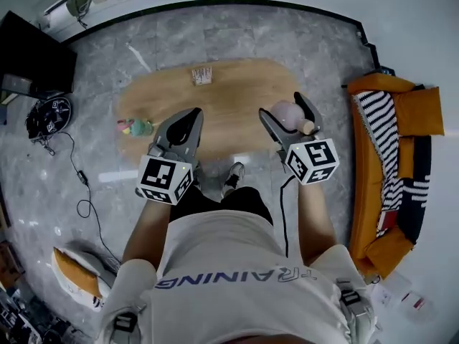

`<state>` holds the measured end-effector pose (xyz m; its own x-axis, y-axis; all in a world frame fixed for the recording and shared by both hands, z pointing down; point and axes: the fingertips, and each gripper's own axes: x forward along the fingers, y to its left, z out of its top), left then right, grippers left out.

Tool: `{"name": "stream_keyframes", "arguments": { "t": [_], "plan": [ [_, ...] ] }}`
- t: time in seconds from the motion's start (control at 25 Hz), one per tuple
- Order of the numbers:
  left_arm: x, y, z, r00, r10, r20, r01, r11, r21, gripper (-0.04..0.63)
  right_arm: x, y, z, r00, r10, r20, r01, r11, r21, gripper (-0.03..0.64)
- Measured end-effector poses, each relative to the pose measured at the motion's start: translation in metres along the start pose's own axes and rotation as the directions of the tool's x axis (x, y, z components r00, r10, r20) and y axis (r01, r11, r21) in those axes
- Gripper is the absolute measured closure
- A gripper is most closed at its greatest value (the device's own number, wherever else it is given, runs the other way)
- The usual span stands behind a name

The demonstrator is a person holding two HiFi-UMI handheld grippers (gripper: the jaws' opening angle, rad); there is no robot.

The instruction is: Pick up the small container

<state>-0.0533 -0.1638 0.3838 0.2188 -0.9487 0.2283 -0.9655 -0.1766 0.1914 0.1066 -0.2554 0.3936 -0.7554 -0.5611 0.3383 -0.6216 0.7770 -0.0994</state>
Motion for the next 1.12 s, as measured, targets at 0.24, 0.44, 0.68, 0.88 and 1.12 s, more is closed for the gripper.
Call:
{"name": "stream_keyframes", "arguments": {
  "t": [0.24, 0.44, 0.68, 0.88, 1.12],
  "plan": [
    [-0.042, 0.007, 0.059, 0.995, -0.027, 0.094, 0.025, 0.999, 0.021, 0.595, -0.035, 0.041, 0.076, 0.997, 0.000, 0.072, 0.004, 0.998, -0.058, 0.175],
    [-0.055, -0.013, 0.093, 0.987, -0.059, 0.153, 0.055, 0.998, 0.031, 0.595, -0.067, 0.067, 0.114, 0.992, 0.032, 0.126, -0.021, 0.996, -0.086, 0.175],
    [-0.055, -0.033, 0.122, 0.974, -0.109, 0.197, 0.097, 0.993, 0.072, 0.595, -0.083, 0.086, 0.135, 0.984, 0.064, 0.165, -0.046, 0.993, -0.107, 0.175],
    [-0.055, -0.044, 0.123, 0.973, -0.130, 0.190, 0.116, 0.990, 0.083, 0.595, -0.091, 0.090, 0.135, 0.982, 0.067, 0.175, -0.051, 0.994, -0.097, 0.174],
    [-0.051, -0.049, 0.116, 0.975, -0.138, 0.172, 0.127, 0.989, 0.075, 0.595, -0.091, 0.089, 0.134, 0.982, 0.070, 0.178, -0.052, 0.993, -0.102, 0.173]
  ]
}}
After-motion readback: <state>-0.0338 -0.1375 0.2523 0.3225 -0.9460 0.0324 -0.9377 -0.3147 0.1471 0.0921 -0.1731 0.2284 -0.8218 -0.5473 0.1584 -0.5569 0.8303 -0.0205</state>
